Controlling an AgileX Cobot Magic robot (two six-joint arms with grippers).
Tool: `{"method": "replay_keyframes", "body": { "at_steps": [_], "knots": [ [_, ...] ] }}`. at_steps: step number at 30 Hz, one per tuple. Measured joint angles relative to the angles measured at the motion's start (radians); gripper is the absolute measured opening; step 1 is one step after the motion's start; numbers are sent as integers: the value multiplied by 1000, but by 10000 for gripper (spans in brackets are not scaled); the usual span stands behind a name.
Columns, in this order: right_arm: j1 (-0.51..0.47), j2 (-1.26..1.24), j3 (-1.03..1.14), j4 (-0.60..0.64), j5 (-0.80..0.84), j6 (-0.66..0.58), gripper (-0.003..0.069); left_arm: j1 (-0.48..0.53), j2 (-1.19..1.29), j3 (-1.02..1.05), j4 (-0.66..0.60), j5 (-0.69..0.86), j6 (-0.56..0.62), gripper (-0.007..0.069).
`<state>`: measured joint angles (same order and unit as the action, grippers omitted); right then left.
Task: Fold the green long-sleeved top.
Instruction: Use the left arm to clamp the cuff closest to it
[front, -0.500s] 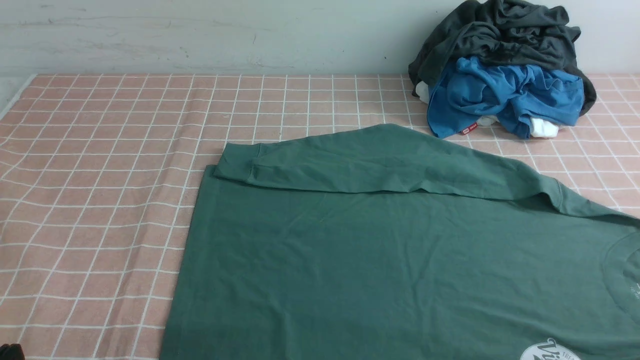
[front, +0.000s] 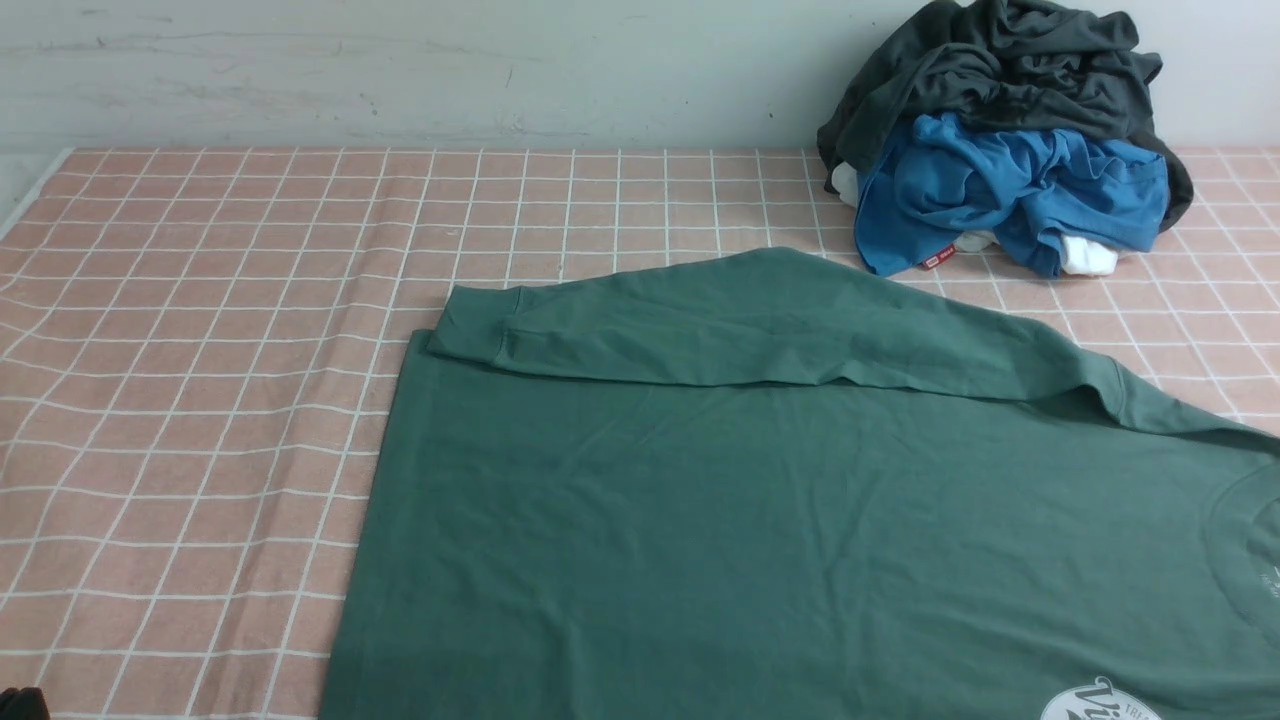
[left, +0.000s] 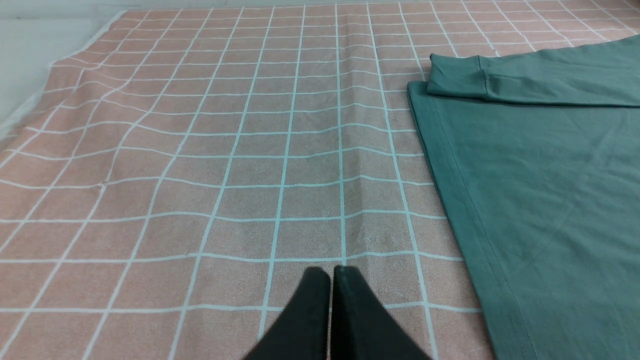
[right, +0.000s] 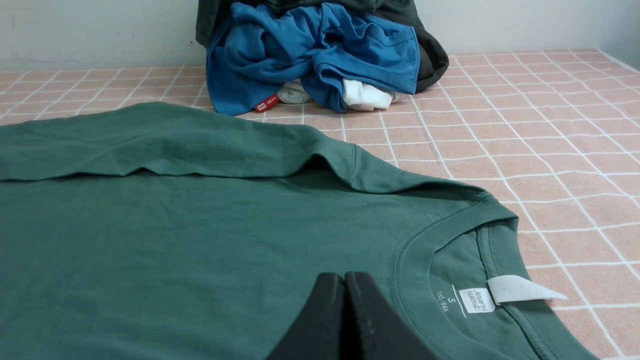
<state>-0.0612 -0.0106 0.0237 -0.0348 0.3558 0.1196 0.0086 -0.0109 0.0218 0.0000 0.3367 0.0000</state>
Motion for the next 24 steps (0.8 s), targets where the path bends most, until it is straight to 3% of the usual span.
{"method": "replay_keyframes", "body": {
  "at_steps": [24],
  "knots": [
    [0,0,0,0,0,0,-14,0,0,0,0,0,0,-3]
  ]
}}
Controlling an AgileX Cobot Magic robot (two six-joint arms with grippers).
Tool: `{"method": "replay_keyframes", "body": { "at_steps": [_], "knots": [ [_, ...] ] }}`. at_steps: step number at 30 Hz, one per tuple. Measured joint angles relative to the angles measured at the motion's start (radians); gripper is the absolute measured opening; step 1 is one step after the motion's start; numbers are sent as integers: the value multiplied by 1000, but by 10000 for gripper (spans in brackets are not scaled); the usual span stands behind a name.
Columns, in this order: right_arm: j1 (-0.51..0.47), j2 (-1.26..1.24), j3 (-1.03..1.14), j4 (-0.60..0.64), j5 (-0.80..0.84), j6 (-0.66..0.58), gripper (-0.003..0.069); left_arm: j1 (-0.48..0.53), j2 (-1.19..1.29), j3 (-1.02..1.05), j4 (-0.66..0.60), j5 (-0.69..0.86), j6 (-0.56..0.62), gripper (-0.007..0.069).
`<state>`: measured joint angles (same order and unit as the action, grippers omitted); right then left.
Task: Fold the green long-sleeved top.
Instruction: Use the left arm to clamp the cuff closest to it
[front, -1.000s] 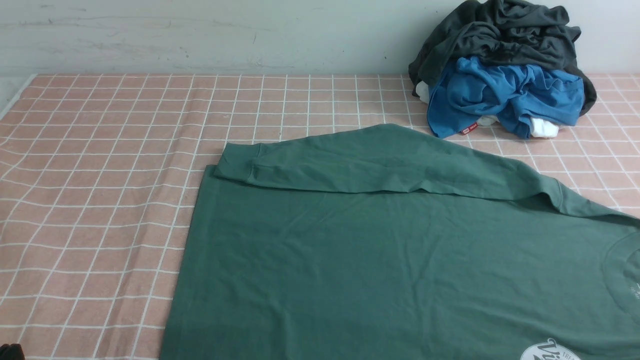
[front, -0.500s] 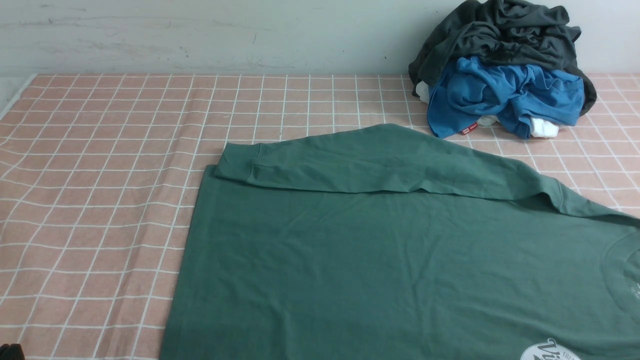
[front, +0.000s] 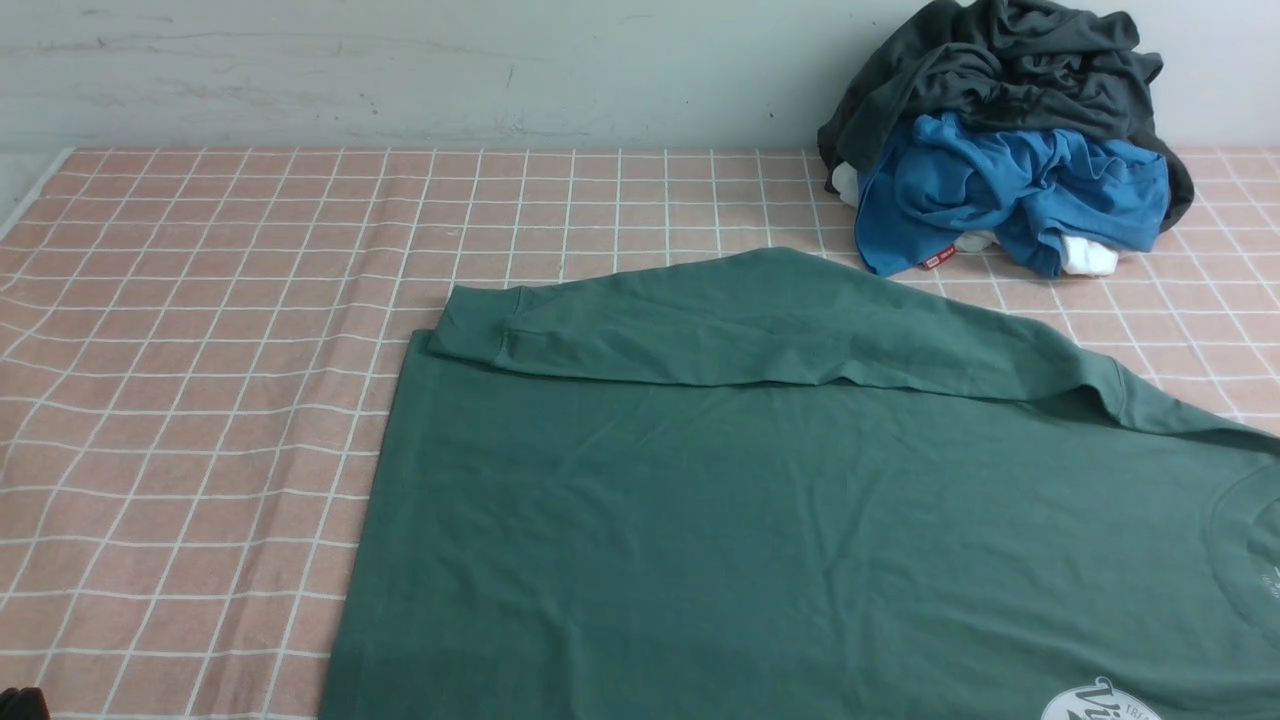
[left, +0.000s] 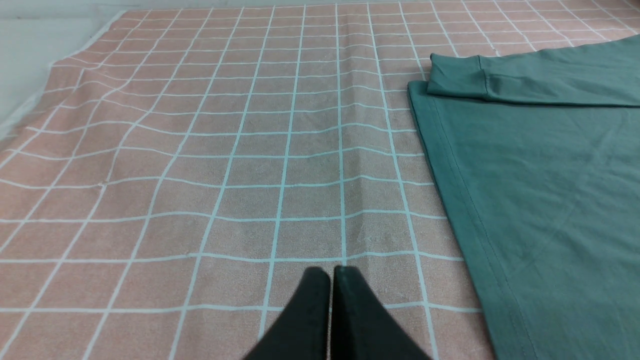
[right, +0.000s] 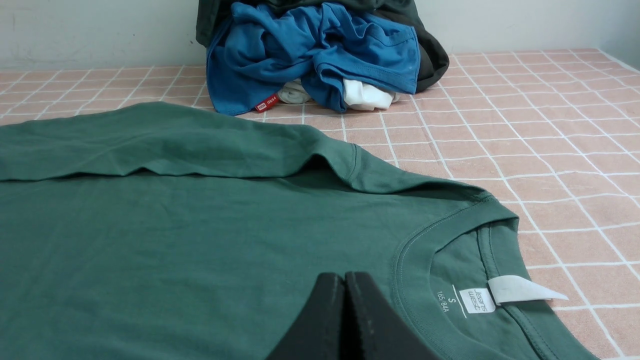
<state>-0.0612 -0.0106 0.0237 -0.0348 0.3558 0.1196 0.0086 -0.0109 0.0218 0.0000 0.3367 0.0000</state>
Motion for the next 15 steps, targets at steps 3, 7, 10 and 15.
{"method": "replay_keyframes", "body": {
  "at_steps": [3,7,10,15],
  "knots": [
    [0,0,0,0,0,0,-14,0,0,0,0,0,0,-3],
    [0,0,0,0,0,1,-14,0,0,0,0,0,0,-3],
    [0,0,0,0,0,9,-14,0,0,0,0,0,0,-3],
    [0,0,0,0,0,12,-14,0,0,0,8,0,0,-3]
  ]
}}
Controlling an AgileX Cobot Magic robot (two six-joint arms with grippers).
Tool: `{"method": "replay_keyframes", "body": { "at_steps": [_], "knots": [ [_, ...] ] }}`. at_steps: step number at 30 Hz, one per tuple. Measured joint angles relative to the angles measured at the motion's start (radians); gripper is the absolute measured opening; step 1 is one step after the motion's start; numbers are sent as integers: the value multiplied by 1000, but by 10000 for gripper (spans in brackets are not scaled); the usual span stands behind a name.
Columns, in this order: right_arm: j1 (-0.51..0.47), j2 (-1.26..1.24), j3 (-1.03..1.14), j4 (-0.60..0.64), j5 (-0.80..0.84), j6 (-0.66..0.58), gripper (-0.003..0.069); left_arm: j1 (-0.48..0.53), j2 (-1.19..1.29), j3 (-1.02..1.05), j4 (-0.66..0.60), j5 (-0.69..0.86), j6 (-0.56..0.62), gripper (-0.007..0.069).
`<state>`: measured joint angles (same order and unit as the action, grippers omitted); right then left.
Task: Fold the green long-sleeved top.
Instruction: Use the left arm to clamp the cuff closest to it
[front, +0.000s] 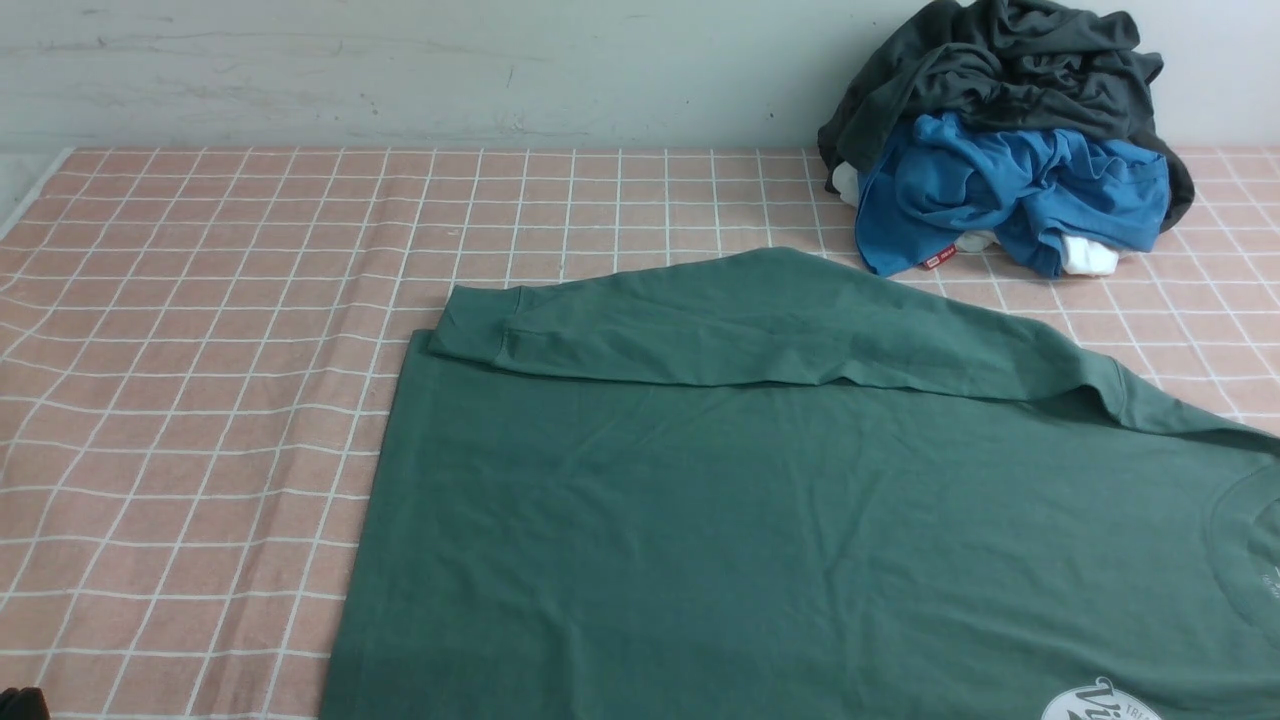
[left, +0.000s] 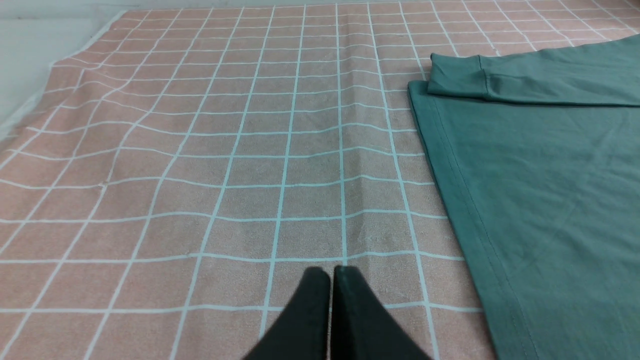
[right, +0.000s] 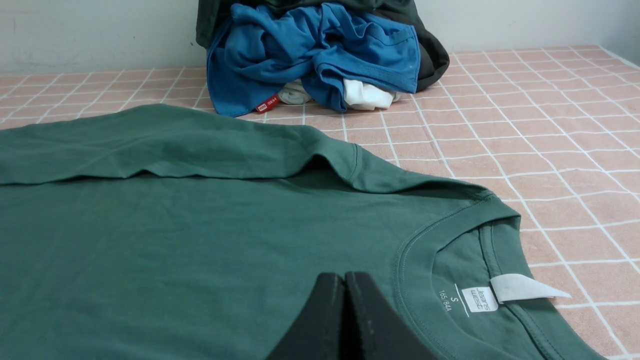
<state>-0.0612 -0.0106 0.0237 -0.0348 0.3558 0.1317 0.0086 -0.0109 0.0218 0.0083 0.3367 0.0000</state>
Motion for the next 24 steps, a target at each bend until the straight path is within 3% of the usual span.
{"method": "replay_keyframes", "body": {
  "at_steps": [9,12,14,16,17,18,19,21,24],
  "knots": [
    [0,0,0,0,0,0,-14,0,0,0,-37,0,-6,-3],
    [0,0,0,6,0,0,-14,0,0,0,-139,0,-40,-3],
    [0,0,0,51,0,11,-14,0,0,5,-343,-8,-136,-3],
    [0,0,0,135,0,34,-14,0,0,8,-528,-12,-220,-3],
    [0,0,0,147,0,42,-14,0,0,8,-545,-13,-234,-3],
    [0,0,0,272,1,81,-14,0,0,8,-687,-22,-271,-3],
    [0,0,0,288,2,94,-14,0,0,8,-700,-24,-277,-3],
    [0,0,1,523,8,177,-14,0,0,8,-805,-27,-293,-3],
    [0,0,0,745,7,218,-14,0,0,8,-836,-39,-297,-3]
  ]
}}
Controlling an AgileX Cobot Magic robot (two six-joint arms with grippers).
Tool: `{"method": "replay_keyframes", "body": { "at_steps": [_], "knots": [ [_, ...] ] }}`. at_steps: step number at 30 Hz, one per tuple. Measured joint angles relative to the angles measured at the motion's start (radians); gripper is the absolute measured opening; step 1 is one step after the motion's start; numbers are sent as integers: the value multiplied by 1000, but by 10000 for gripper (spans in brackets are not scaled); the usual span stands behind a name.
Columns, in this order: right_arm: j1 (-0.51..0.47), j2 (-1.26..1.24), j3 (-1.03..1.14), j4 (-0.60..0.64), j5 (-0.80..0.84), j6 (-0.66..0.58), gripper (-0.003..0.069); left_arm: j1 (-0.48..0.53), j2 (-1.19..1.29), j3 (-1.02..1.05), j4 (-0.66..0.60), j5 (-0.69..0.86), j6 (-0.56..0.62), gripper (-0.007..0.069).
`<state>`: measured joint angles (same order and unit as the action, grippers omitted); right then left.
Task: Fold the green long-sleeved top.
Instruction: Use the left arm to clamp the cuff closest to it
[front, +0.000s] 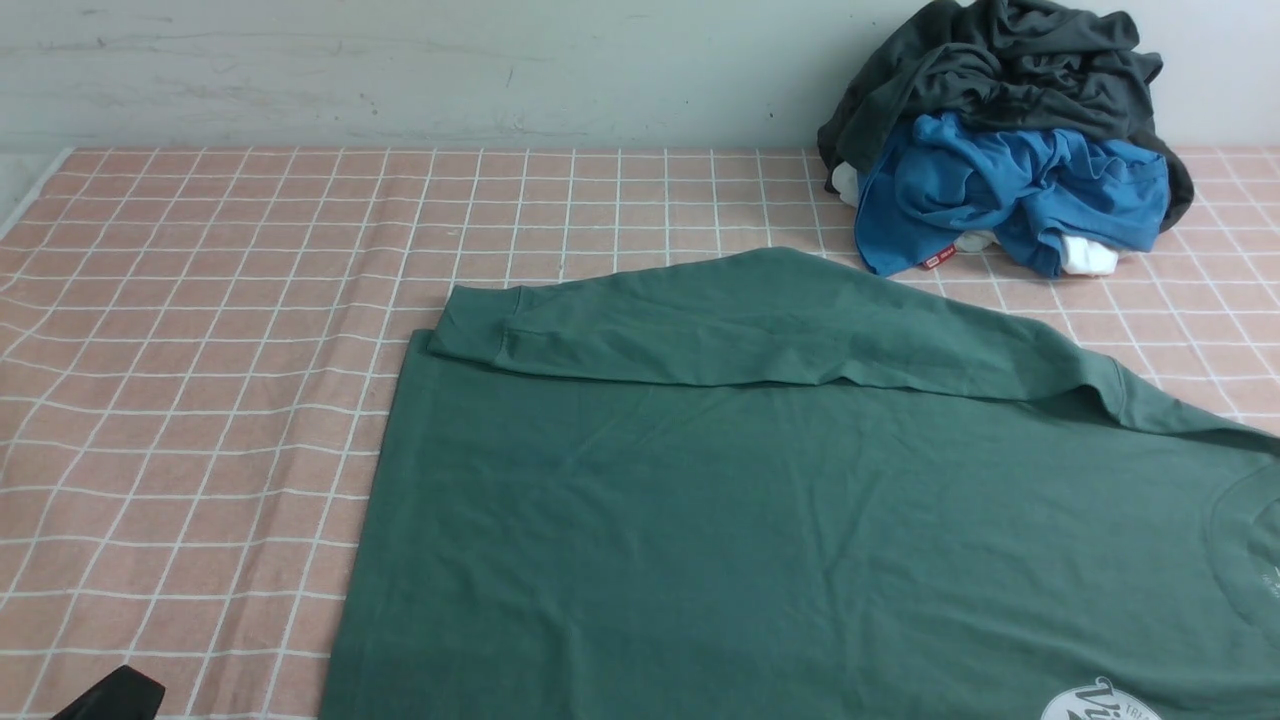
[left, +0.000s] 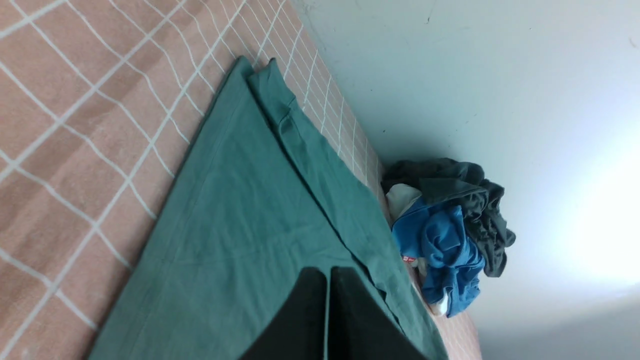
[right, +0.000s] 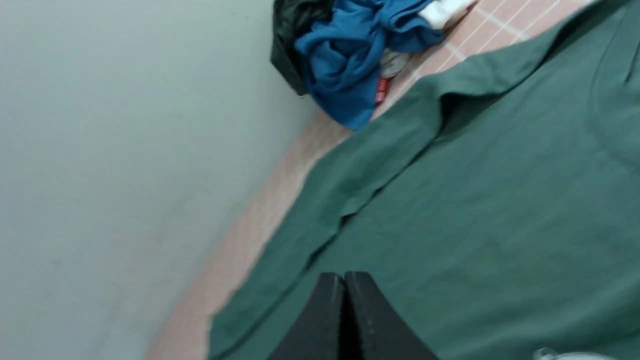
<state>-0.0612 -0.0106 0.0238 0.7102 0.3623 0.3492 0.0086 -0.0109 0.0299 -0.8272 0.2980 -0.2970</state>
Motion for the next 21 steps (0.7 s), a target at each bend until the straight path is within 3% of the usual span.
{"method": "replay_keyframes", "body": {
  "at_steps": [4,8,13,18,21],
  "knots": [
    [0,0,0,101,-17,-26,-14,0,0,0,-7,-8,21,-3],
    [0,0,0,129,-52,-85,-14,0,0,-31,-11,19,181,-3],
    [0,6,-38,70,-50,-292,-14,0,47,-215,27,152,488,-3],
    [0,177,-226,-77,-3,-447,-14,0,285,-418,237,355,575,-3],
    [4,405,-434,-206,144,-587,-14,-1,514,-608,459,535,610,-3]
  ]
}}
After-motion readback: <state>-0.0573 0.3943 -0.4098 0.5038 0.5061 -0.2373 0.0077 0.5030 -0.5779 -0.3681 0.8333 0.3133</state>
